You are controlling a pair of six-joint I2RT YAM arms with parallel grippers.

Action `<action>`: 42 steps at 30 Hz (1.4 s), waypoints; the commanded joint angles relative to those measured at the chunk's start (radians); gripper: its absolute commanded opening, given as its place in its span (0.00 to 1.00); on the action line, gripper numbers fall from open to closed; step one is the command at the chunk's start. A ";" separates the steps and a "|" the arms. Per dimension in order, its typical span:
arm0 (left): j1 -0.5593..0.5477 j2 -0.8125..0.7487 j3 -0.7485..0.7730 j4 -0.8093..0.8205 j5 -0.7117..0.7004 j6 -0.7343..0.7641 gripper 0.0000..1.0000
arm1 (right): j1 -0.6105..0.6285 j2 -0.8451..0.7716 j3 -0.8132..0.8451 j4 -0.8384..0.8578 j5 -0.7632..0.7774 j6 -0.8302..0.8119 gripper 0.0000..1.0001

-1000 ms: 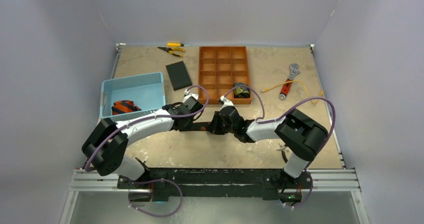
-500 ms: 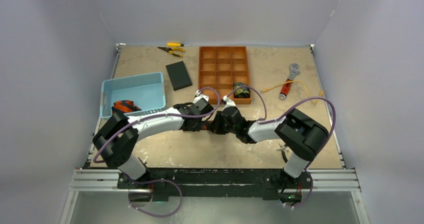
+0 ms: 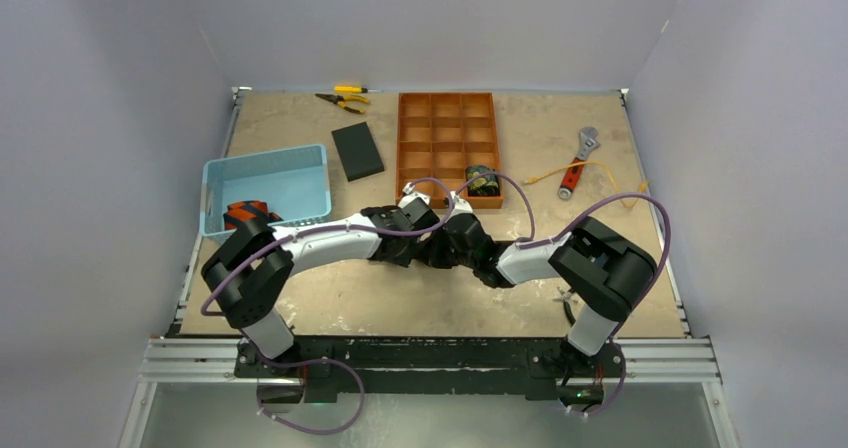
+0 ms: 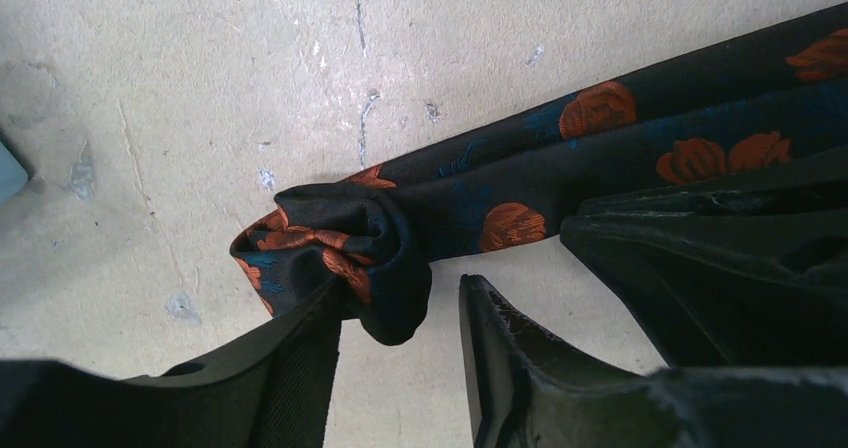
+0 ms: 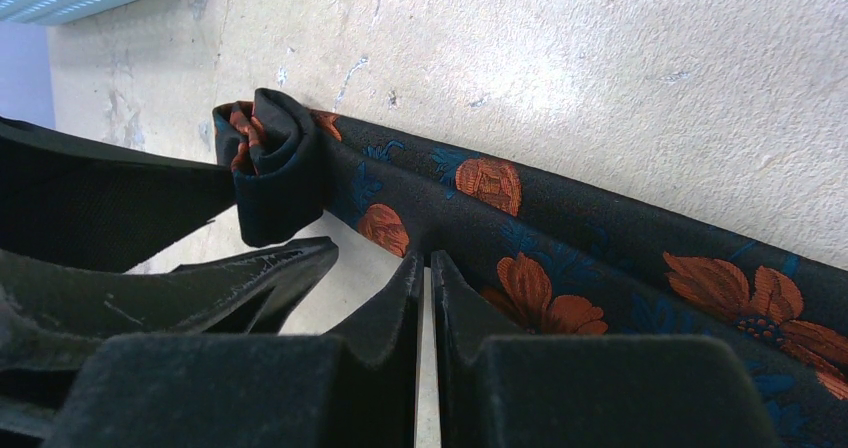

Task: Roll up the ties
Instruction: Roll the tie at the center of the board.

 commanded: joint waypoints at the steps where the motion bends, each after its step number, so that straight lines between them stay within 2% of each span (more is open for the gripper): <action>1: -0.003 -0.055 0.033 0.012 0.013 -0.009 0.48 | -0.008 -0.016 -0.022 -0.040 0.012 -0.024 0.10; 15: -0.002 -0.186 0.017 0.006 0.007 -0.042 0.56 | -0.008 -0.067 -0.006 -0.072 0.020 -0.062 0.14; 18: 0.000 -0.225 0.004 0.006 -0.012 -0.058 0.57 | -0.008 -0.077 0.000 -0.079 0.017 -0.069 0.19; 21: 0.014 -0.288 -0.031 0.020 -0.030 -0.086 0.60 | -0.008 -0.098 0.011 -0.096 0.004 -0.076 0.30; 25: 0.096 -0.420 -0.146 0.090 -0.009 -0.144 0.62 | -0.008 -0.128 0.056 -0.126 -0.002 -0.095 0.45; 27: 0.177 -0.499 -0.225 0.154 0.050 -0.175 0.63 | -0.008 -0.123 0.090 -0.141 -0.037 -0.098 0.51; 30: 0.277 -0.598 -0.320 0.243 0.133 -0.211 0.63 | -0.007 -0.100 0.146 -0.168 -0.081 -0.093 0.54; 34: 0.352 -0.626 -0.372 0.306 0.225 -0.230 0.64 | -0.008 -0.068 0.205 -0.186 -0.115 -0.081 0.57; 42: 0.382 -0.611 -0.400 0.343 0.260 -0.248 0.63 | -0.006 0.015 0.291 -0.245 -0.138 -0.060 0.56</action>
